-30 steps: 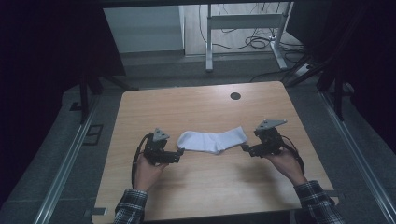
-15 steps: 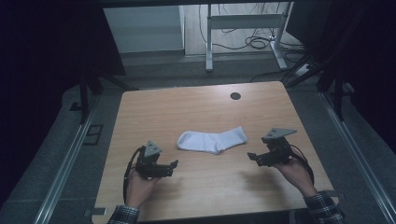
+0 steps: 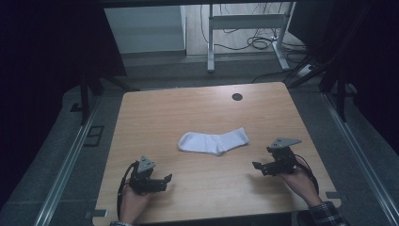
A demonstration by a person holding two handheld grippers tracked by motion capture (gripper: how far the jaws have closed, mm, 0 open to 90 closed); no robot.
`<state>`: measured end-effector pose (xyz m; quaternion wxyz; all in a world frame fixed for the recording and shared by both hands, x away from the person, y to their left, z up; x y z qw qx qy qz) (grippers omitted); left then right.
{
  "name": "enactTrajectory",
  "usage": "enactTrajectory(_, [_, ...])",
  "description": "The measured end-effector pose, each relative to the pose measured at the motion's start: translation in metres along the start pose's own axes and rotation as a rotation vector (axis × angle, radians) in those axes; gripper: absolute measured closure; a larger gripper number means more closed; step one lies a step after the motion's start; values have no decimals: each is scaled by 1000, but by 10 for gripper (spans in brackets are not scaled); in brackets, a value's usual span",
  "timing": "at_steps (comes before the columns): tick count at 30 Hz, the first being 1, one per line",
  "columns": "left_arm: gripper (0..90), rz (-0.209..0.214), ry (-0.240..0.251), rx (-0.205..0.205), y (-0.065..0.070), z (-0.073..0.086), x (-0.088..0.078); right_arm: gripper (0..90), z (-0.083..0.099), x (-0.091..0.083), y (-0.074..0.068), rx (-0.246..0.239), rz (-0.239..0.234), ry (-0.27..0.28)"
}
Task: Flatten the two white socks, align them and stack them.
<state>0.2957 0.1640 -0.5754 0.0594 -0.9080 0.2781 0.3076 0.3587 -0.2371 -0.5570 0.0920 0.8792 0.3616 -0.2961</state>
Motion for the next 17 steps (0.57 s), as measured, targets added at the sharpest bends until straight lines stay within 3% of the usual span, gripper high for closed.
enactTrajectory(8, [117, -10, -60, 35, 2, 14, 6, 62, 27, 16, -3, -47, -1, -93])
enactTrajectory(17, [112, -2, -70, 35, 2, 18, 9, 56, 30, 16, -2, -66, -4, -68])
Point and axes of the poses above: each handheld gripper's, and its own axes: x roughly forward along the jaws, z roughly out of its underside, y roughly to its right, the point moved 7 cm from there along x, roughly forward along the jaws, and after that the axes turned 8 degrees about y, right-handed, at the moved point
